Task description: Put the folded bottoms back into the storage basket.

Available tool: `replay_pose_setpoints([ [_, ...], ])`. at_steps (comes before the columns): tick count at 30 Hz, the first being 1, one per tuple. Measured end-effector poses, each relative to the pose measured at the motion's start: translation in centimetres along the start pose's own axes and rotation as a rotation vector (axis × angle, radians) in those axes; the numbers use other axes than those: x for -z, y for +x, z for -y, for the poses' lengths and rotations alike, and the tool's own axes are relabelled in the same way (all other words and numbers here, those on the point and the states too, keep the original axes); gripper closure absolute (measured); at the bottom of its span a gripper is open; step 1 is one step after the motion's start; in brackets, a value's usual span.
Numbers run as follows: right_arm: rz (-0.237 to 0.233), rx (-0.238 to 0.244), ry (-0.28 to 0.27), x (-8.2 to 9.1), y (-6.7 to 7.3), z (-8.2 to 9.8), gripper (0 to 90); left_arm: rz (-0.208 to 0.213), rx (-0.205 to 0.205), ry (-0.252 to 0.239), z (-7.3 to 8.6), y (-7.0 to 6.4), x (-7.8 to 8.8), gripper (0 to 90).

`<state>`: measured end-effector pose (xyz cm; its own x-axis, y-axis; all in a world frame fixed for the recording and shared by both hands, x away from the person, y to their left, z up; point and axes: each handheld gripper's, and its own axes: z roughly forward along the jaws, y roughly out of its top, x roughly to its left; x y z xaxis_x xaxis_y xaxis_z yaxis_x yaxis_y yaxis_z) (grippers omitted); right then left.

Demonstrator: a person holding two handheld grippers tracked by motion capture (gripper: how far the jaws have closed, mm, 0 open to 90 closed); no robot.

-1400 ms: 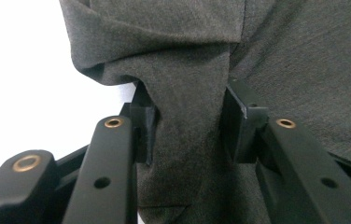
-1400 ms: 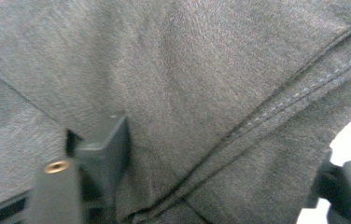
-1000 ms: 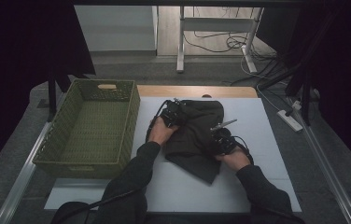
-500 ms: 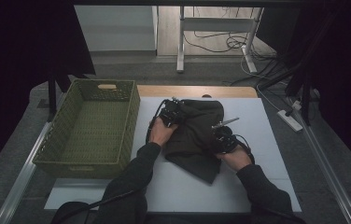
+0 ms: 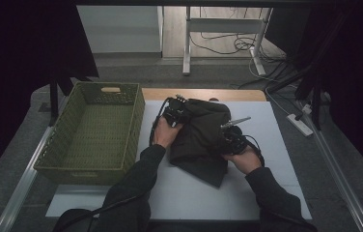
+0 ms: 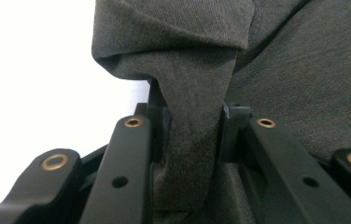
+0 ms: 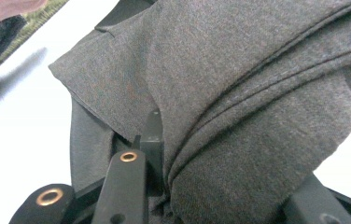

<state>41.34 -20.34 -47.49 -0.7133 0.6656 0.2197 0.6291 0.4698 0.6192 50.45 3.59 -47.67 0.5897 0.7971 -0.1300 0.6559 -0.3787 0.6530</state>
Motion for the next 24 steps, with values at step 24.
replay_pose_setpoints([
  [24,-0.041,0.041,-0.113,2.7,2.0,-5.1,64.4,-0.058,-0.003,-0.018,-4.2,1.6,6.8,71.1],
])
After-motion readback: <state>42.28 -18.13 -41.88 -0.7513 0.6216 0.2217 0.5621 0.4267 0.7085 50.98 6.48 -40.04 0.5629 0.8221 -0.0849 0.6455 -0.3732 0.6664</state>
